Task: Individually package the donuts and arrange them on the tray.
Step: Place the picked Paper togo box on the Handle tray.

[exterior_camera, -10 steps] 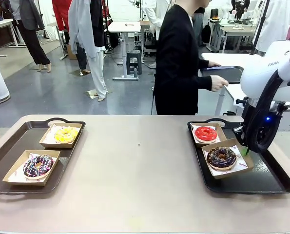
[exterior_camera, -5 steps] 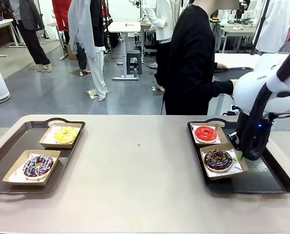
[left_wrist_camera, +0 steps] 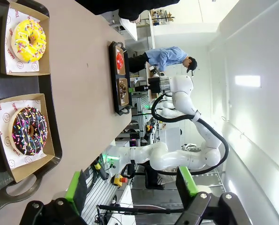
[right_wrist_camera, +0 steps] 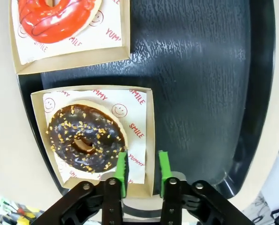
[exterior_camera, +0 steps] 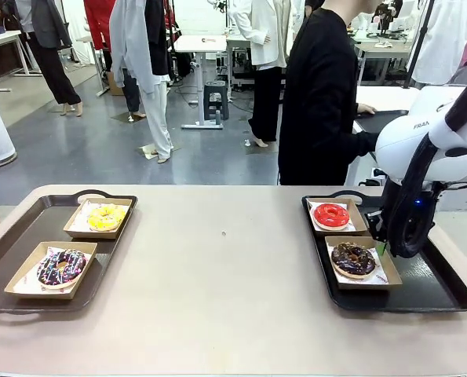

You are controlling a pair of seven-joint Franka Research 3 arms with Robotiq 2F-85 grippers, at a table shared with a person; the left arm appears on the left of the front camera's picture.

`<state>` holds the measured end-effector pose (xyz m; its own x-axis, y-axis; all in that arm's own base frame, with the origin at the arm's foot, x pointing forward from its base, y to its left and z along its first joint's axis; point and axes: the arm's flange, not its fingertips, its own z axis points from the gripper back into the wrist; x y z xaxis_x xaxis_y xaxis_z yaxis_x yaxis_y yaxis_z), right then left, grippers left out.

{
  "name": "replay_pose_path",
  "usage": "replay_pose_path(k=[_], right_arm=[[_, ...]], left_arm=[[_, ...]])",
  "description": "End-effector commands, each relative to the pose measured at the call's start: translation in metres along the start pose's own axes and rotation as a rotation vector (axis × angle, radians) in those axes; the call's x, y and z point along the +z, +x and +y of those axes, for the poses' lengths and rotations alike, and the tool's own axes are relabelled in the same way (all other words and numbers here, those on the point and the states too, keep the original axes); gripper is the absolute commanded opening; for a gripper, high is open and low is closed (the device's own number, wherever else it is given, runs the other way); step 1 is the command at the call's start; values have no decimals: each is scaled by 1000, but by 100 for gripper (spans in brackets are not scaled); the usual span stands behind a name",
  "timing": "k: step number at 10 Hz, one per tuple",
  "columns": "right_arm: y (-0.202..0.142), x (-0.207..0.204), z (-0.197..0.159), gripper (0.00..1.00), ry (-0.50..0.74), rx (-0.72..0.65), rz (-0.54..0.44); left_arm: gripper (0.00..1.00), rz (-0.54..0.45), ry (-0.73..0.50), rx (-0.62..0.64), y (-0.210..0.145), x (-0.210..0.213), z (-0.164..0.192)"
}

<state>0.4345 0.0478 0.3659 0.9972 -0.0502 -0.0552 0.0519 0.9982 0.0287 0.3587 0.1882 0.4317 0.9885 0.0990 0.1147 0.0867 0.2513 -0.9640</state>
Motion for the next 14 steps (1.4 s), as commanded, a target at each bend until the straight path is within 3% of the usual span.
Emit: replay_pose_path(k=[1,14], right_arm=[[-5,9,-3,100,14,-24,-27],[-5,18,-4,100,8,-10,-37]], left_arm=[[100,-2,-5,-7,0,1,-2],[100,-2,-5,-7,0,1,-2]])
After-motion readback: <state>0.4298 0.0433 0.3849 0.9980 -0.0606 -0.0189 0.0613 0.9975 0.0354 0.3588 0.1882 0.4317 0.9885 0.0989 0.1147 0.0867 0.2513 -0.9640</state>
